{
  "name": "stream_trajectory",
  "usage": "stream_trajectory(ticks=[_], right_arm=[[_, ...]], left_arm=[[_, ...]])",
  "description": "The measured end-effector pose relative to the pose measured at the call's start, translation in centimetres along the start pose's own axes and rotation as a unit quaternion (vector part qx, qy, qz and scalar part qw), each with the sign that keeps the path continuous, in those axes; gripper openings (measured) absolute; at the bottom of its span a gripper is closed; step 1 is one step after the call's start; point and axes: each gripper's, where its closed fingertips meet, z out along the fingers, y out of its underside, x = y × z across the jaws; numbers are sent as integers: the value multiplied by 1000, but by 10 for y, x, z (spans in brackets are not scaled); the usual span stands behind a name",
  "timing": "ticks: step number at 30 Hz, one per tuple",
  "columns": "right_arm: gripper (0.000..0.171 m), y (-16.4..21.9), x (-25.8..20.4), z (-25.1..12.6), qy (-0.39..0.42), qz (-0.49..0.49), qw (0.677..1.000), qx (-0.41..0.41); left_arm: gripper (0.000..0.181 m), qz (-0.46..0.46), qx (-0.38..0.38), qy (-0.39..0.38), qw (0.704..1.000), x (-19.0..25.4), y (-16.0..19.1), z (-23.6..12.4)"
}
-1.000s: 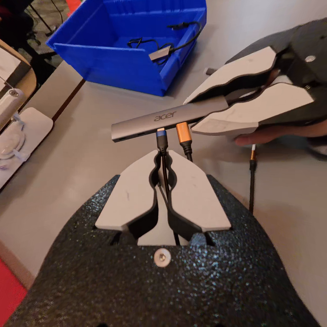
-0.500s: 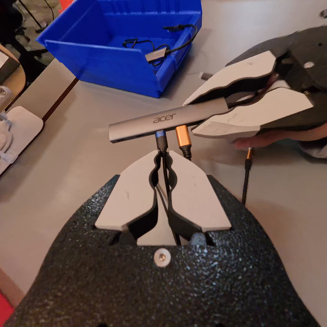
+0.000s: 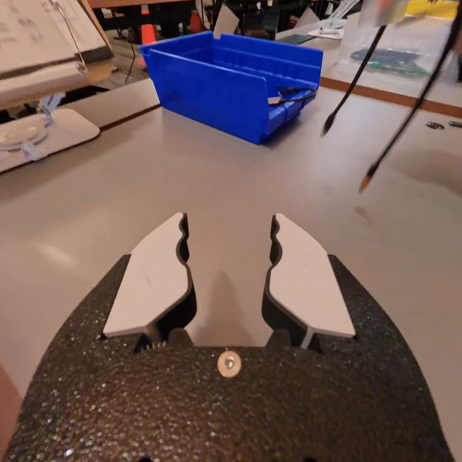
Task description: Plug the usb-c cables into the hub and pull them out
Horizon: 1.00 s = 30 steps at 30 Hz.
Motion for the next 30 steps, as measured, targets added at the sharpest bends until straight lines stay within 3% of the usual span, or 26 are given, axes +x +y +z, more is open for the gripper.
stream_trajectory(ticks=[4,7,12,15,18,22,27,30], right_arm=[[24,-59,45,24,49,-94,994,1],[24,-82,78,58,74,-201,976,-39],[24,-92,125,107,121,-388,906,-115],[24,-65,139,136,126,-448,870,-161],[24,-8,142,159,118,-525,810,-232],[24,75,132,175,71,-555,766,-316],[24,120,140,184,55,-417,838,-348],[24,139,161,177,66,-321,855,-402]], left_arm=[[61,-4,-17,25,1000,8,16,1],[61,-10,-10,28,1000,10,15,2],[58,-4,-7,35,999,16,19,-4],[56,-6,-16,36,999,15,26,-7],[53,-15,-10,38,999,14,25,-10],[53,-21,-22,41,999,13,30,-13],[53,-17,-34,45,998,15,34,-16],[53,-18,-39,50,998,16,36,-16]])
